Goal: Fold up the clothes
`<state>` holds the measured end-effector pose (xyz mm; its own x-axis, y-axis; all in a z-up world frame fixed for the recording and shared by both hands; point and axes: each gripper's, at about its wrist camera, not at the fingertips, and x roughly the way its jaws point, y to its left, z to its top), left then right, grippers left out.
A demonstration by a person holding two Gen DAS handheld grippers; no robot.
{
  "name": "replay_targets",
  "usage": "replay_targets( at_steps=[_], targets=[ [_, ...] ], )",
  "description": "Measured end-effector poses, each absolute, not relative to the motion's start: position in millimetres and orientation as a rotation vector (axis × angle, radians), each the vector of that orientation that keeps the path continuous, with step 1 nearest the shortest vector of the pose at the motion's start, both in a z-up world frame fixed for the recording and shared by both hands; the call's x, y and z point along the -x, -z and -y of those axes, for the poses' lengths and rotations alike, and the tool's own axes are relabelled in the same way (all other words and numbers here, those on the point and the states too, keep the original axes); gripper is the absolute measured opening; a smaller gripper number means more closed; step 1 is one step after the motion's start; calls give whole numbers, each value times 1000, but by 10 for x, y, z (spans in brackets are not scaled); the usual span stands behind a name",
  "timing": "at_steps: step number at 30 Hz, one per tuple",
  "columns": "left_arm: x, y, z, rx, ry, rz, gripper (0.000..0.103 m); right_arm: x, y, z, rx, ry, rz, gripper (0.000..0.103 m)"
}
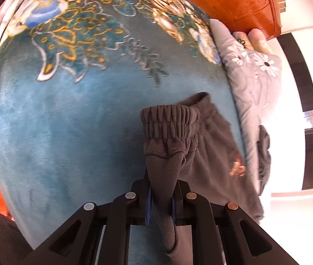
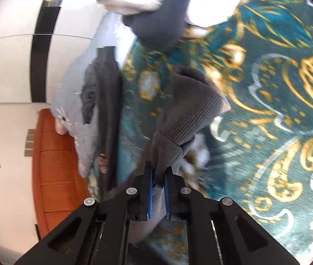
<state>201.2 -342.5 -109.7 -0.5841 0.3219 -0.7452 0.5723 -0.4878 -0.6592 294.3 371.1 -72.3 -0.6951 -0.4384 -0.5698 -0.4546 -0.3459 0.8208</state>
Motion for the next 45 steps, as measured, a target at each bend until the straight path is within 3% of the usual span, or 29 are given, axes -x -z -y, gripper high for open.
replay_targets(
  at_steps=[11,21,34,37,40,42,45],
  targets=[
    [-1743,674,3500,-1346,2185,-1726,14,-1906,108,-3677,1088,-2446,-1782,8],
    [-873,463,3373,-1396,2233,-1658,20,-470,-100,-3694,1116,-2454,-1646,8],
    [35,1099,3347,-1460,2160,-1515,25,1163,355,-3410,1303,-2403,-1351,8],
    [75,1182,3343,-1455,2156,-1521,29,1334,510,-3333,1340,-2375,-1306,8],
    [57,1118,3317,-1455,2200,-1525,43,1419,634,-3277,1374,-2368,-1267,9],
    [18,1026,3295,-1457,2246,-1517,58,1440,675,-3261,1380,-2378,-1268,10],
    [-137,840,3273,-1416,2307,-1491,64,1435,701,-3258,1389,-2401,-1283,11]
  ],
)
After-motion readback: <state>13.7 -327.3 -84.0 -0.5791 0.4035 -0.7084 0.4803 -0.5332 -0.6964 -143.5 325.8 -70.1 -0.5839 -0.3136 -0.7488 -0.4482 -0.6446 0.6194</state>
